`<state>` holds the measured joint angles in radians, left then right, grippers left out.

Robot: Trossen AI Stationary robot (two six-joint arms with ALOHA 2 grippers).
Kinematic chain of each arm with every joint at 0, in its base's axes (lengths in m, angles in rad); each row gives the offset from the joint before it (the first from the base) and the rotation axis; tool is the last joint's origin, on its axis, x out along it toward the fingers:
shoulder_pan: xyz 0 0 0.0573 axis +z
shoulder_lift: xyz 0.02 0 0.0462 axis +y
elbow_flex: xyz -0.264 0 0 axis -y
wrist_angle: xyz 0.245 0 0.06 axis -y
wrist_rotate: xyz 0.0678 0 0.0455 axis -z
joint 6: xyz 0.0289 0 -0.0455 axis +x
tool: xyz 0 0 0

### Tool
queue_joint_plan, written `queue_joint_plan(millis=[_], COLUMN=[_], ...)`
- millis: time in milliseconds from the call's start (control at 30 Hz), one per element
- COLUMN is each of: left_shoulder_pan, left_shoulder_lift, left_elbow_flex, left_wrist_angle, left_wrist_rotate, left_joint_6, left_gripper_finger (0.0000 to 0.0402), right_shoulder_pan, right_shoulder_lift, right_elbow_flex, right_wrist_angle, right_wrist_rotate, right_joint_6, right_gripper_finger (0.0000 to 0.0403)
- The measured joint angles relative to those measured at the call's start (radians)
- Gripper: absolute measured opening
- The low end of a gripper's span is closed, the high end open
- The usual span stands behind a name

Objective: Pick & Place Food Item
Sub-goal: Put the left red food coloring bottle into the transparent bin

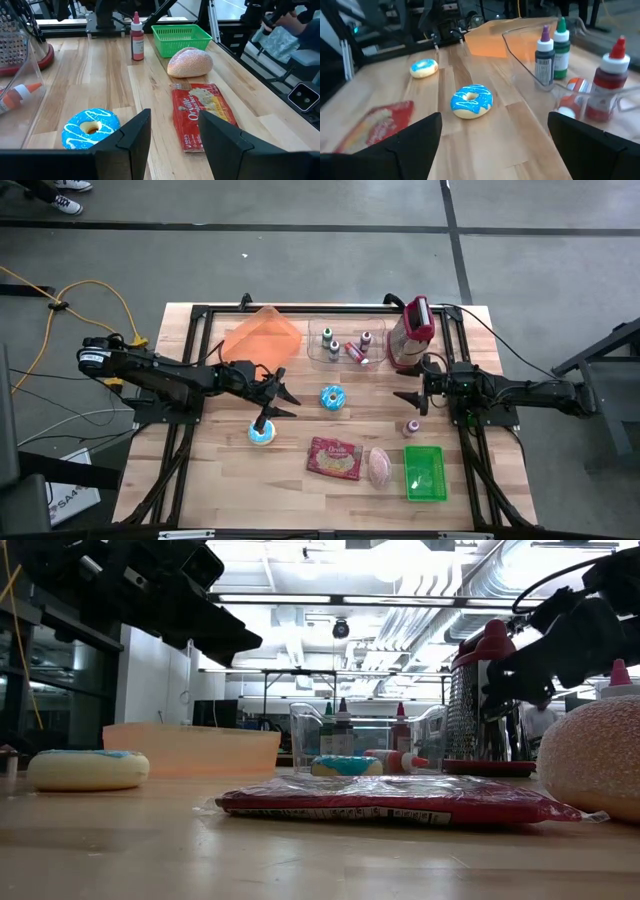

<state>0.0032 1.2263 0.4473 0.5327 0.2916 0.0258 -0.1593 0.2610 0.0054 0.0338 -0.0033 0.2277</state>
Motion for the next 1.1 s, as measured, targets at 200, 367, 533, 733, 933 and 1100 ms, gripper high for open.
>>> queue_joint_plan(millis=[200, 367, 533, 733, 933, 1100], left_shoulder_pan=[0.0, 0.0, 0.0, 0.0, 0.0, 0.0], left_shoulder_lift=[0.0, 0.0, 0.0, 0.0, 0.0, 0.0], left_elbow_flex=[0.0, 0.0, 0.0, 0.0, 0.0, 0.0], left_wrist_angle=[0.0, 0.0, 0.0, 0.0, 0.0, 0.0], left_wrist_rotate=[0.0, 0.0, 0.0, 0.0, 0.0, 0.0], left_joint_6=[0.0, 0.0, 0.0, 0.0, 0.001, 0.001], left_gripper_finger=[0.0158, 0.0158, 0.0158, 0.0158, 0.0158, 0.0158], right_shoulder_pan=[0.0, 0.0, 0.0, 0.0, 0.005, 0.051], right_shoulder_lift=[0.0, 0.0, 0.0, 0.0, 0.001, 0.026], right_elbow_flex=[0.0, 0.0, 0.0, 0.0, 0.022, 0.037], right_wrist_angle=[0.0, 0.0, 0.0, 0.055, 0.094, 0.146], right_wrist_rotate=[0.0, 0.006, 0.009, 0.001, -0.028, -0.033], right_joint_6=[0.139, 0.149, 0.216, 0.236, 0.169, 0.125], right_gripper_finger=[0.0353, 0.0353, 0.0353, 0.0353, 0.0353, 0.0353])
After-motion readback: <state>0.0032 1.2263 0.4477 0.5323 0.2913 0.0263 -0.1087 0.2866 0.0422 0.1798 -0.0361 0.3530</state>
